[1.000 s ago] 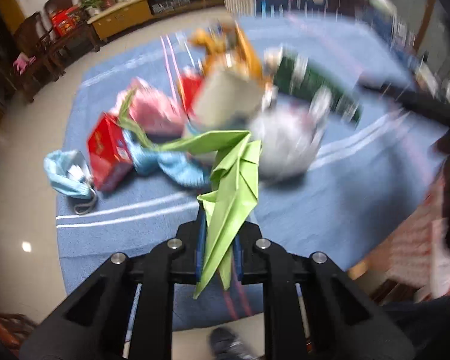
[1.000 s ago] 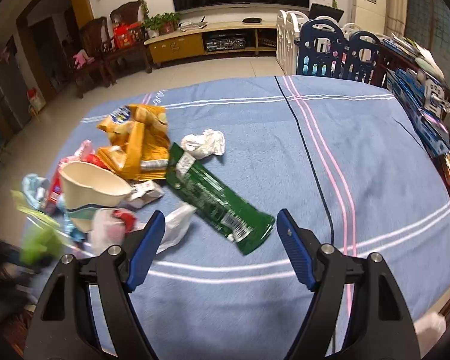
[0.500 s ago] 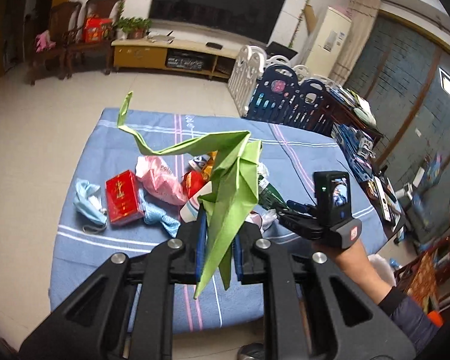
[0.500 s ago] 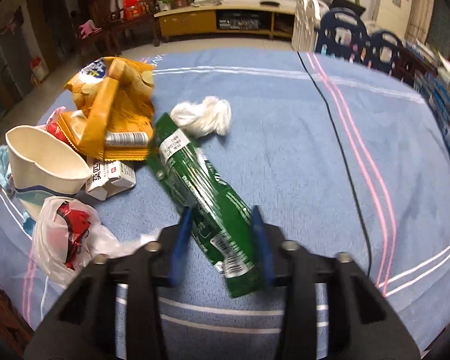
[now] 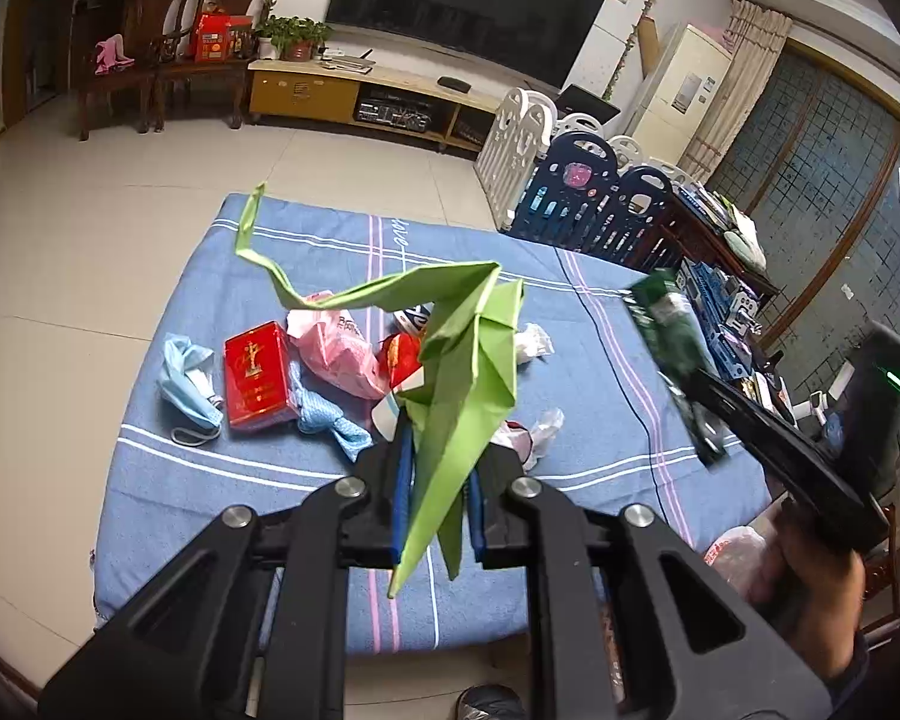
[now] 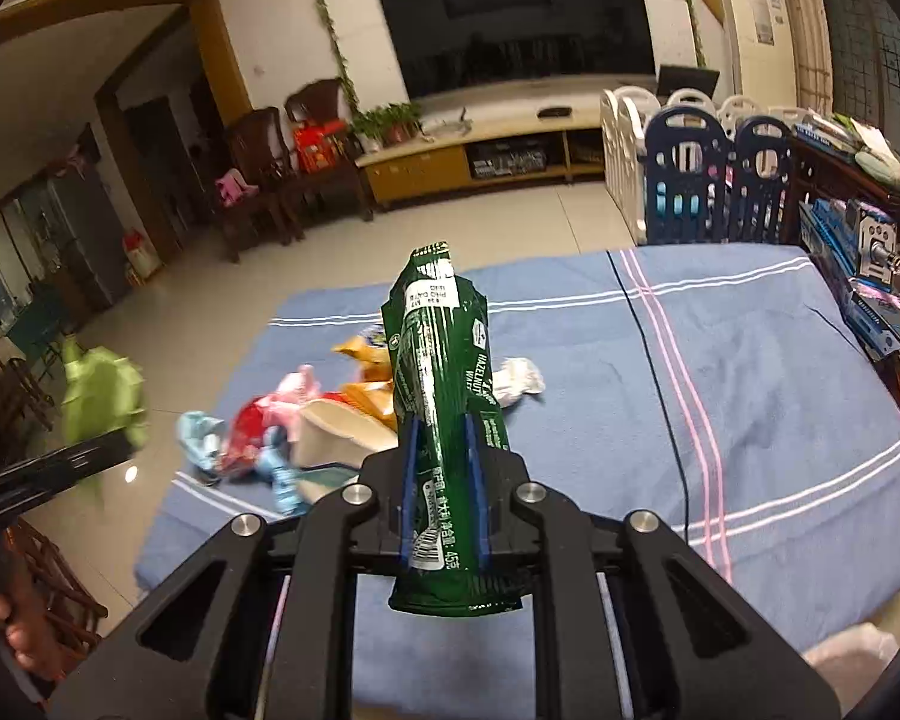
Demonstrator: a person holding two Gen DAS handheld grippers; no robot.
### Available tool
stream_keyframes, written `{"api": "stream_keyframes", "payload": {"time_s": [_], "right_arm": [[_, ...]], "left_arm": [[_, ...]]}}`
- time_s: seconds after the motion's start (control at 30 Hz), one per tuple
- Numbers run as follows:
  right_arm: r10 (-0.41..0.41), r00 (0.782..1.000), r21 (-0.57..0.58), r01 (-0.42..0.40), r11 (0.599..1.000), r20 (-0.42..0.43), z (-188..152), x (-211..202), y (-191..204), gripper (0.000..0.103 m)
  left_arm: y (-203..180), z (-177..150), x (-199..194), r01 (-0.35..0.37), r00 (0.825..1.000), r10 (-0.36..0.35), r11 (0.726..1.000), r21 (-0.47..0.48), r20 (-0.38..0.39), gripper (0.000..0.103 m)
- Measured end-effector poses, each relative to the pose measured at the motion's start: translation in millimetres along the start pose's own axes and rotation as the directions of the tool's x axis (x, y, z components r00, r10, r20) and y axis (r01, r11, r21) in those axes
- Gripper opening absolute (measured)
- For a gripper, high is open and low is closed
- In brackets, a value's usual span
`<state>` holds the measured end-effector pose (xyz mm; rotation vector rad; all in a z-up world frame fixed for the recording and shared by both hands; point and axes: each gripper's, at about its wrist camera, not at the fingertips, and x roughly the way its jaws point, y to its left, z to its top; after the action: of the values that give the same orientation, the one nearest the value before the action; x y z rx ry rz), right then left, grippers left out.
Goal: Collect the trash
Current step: 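Lift the green paper with the left tool while the right tool lifts the green wrapper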
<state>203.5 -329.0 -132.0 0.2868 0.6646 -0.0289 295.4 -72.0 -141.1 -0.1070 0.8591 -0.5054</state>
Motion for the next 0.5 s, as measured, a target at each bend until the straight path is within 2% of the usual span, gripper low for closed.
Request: {"api": "stream_keyframes", "payload": {"time_s": [0.1,0.23,0.37,0.5], "right_arm": [[-0.006,1.0,-0.037,0.007,0.999,0.019,-12,-16,23,0.016],[0.008,1.0,-0.082,-0.008,0.997,0.0,-20,-8,48,0.016],[0.021,0.999,-0.099,-0.024,0.995,-0.026,-20,3,56,0.016],[0.022,1.0,-0.103,-0.024,0.994,-0.018,-16,3,56,0.016]], "left_arm": [[0,-1,1,-0.01,1.0,0.009,1.0,-0.004,-0.005,0.016],[-3,-1,0,-0.025,1.0,0.025,1.0,0.002,-0.004,0.016],[-4,-2,3,-0.035,0.999,0.035,0.999,0.005,-0.012,0.016],[-5,-3,5,-0.044,0.999,0.044,0.999,0.011,-0.02,0.016]]}}
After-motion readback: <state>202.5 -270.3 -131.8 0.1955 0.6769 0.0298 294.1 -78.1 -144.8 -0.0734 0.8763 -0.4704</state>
